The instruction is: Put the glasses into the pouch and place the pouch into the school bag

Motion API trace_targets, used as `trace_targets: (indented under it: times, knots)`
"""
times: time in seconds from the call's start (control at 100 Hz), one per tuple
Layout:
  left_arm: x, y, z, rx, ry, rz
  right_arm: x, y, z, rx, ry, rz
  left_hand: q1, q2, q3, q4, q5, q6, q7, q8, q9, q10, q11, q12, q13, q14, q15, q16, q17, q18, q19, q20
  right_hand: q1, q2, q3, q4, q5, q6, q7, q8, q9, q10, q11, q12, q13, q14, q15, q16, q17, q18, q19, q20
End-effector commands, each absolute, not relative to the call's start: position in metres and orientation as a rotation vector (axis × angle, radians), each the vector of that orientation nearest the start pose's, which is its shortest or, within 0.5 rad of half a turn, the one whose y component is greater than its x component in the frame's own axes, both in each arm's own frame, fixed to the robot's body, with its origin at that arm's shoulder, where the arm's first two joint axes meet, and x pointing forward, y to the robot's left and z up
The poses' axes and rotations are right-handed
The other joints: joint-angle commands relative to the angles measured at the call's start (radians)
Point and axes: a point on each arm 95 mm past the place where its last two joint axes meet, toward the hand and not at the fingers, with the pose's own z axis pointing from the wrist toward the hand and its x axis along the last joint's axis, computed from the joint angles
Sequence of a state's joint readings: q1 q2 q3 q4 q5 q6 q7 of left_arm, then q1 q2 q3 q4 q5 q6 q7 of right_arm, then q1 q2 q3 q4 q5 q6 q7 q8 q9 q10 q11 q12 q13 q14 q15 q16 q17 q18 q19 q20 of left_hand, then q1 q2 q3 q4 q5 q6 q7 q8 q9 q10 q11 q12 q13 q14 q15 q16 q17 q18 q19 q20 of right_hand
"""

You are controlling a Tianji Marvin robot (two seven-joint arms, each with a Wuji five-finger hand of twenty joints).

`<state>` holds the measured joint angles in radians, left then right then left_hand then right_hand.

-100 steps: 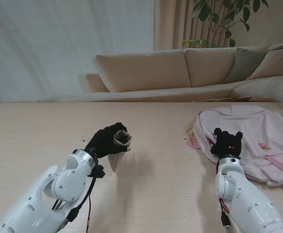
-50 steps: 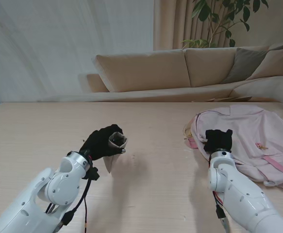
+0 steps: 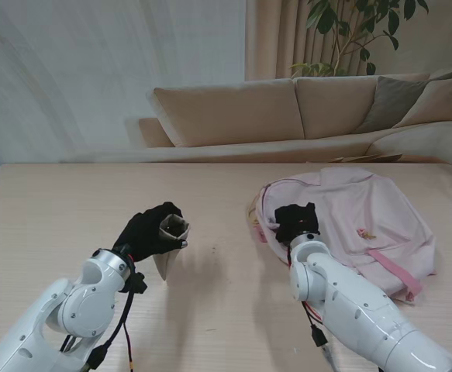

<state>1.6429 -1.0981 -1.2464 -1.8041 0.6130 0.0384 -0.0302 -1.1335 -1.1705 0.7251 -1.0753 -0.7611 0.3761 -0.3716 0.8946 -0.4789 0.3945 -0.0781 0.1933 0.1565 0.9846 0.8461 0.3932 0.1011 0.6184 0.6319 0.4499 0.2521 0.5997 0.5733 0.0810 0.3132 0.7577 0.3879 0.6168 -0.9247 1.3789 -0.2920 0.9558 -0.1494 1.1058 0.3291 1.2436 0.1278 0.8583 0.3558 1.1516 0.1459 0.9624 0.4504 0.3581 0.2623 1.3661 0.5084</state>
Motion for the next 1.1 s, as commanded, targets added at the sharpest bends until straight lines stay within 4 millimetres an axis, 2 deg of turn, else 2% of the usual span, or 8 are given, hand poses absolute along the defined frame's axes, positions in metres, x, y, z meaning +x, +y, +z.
trace_targets:
  times: [0.0, 0.33, 0.39, 0.45, 0.6, 0.78, 0.89, 1.09]
  knots:
    - [0.375, -0.022, -0.281, -1.529, 1.302, -1.803, 0.474, 0.068, -0.369, 1.238, 1.324, 1.322, 0.051, 0.116, 0.002, 0.027, 0.057, -0.046, 0.103, 0.023, 0.008, 0.0, -0.004, 0.007, 0.009, 0.013, 0.01, 0.013, -0.011, 0.021, 0.023, 0.014, 0.024, -0.016, 0.058, -0.032, 0.038, -0.092, 0.01, 0.019, 0.051, 0.019, 0.019, 0.018, 0.052, -0.013, 0.02, 0.012, -0.009, 0.023, 0.018, 0.012]
    - [0.366, -0.012, -0.279, -1.532, 1.253, -1.801, 0.446, 0.146, -0.365, 1.327, 1.387, 1.432, 0.056, 0.114, 0.002, 0.027, 0.058, -0.046, 0.102, 0.023, 0.011, -0.001, -0.004, 0.008, 0.007, 0.014, 0.011, 0.014, -0.008, 0.021, 0.025, 0.015, 0.021, -0.015, 0.059, -0.033, 0.037, -0.089, 0.008, 0.015, 0.058, 0.021, 0.015, 0.018, 0.061, -0.01, 0.022, 0.012, 0.002, 0.028, 0.018, 0.011]
    - [0.366, -0.011, -0.278, -1.528, 1.25, -1.801, 0.439, 0.157, -0.364, 1.337, 1.396, 1.458, 0.057, 0.111, 0.0, 0.026, 0.059, -0.081, 0.11, 0.028, 0.012, -0.002, -0.004, 0.008, 0.01, 0.013, 0.012, 0.014, -0.006, 0.023, 0.028, 0.016, 0.02, -0.015, 0.058, -0.033, 0.037, -0.089, 0.008, 0.013, 0.061, 0.018, 0.014, 0.017, 0.065, -0.012, 0.023, 0.012, 0.003, 0.028, 0.018, 0.011]
    - [0.365, -0.011, -0.278, -1.526, 1.249, -1.802, 0.434, 0.166, -0.363, 1.346, 1.407, 1.482, 0.058, 0.114, 0.0, 0.027, 0.058, -0.051, 0.106, 0.023, 0.01, -0.002, -0.005, 0.008, 0.008, 0.013, 0.011, 0.013, -0.008, 0.02, 0.027, 0.016, 0.02, -0.016, 0.058, -0.034, 0.038, -0.088, 0.008, 0.012, 0.063, 0.021, 0.013, 0.017, 0.067, -0.01, 0.021, 0.011, 0.003, 0.028, 0.018, 0.011]
    - [0.364, -0.011, -0.275, -1.52, 1.24, -1.805, 0.422, 0.183, -0.361, 1.371, 1.423, 1.527, 0.057, 0.114, -0.001, 0.028, 0.059, -0.049, 0.105, 0.022, 0.011, -0.002, -0.005, 0.008, 0.01, 0.013, 0.012, 0.014, -0.007, 0.022, 0.028, 0.017, 0.017, -0.014, 0.058, -0.034, 0.037, -0.089, 0.008, 0.009, 0.066, 0.017, 0.009, 0.015, 0.07, -0.014, 0.017, 0.009, 0.006, 0.027, 0.019, 0.011]
    - [0.364, -0.012, -0.27, -1.5, 1.221, -1.827, 0.417, 0.186, -0.351, 1.412, 1.373, 1.573, 0.057, 0.11, -0.004, 0.026, 0.063, -0.09, 0.116, 0.026, 0.017, -0.005, -0.004, 0.008, 0.011, 0.009, 0.011, 0.013, -0.014, 0.026, 0.023, 0.015, 0.015, -0.012, 0.057, -0.035, 0.029, -0.072, 0.003, 0.001, 0.069, 0.018, -0.002, 0.004, 0.07, -0.012, 0.008, 0.006, 0.01, 0.026, 0.019, 0.01]
    - [0.365, -0.013, -0.264, -1.455, 1.194, -1.864, 0.419, 0.176, -0.338, 1.424, 1.3, 1.62, 0.054, 0.104, -0.003, 0.028, 0.074, -0.103, 0.118, 0.019, 0.034, -0.016, -0.008, 0.005, 0.017, 0.017, 0.01, 0.014, -0.017, 0.038, 0.013, 0.01, 0.017, -0.014, 0.063, -0.034, 0.039, -0.027, 0.001, -0.02, 0.078, 0.047, -0.006, -0.007, 0.07, 0.018, 0.007, 0.007, -0.004, 0.042, 0.013, 0.009]
    - [0.372, -0.022, -0.254, -1.419, 1.14, -1.931, 0.426, 0.158, -0.307, 1.384, 1.231, 1.685, 0.055, 0.1, 0.003, 0.025, 0.083, -0.11, 0.127, 0.015, 0.045, -0.019, -0.01, 0.003, 0.024, 0.021, 0.012, 0.017, -0.014, 0.038, 0.015, 0.011, 0.008, -0.004, 0.063, -0.04, 0.041, 0.0, -0.004, -0.045, 0.091, 0.052, -0.012, -0.018, 0.088, 0.027, -0.001, 0.003, 0.009, 0.045, 0.019, 0.011]
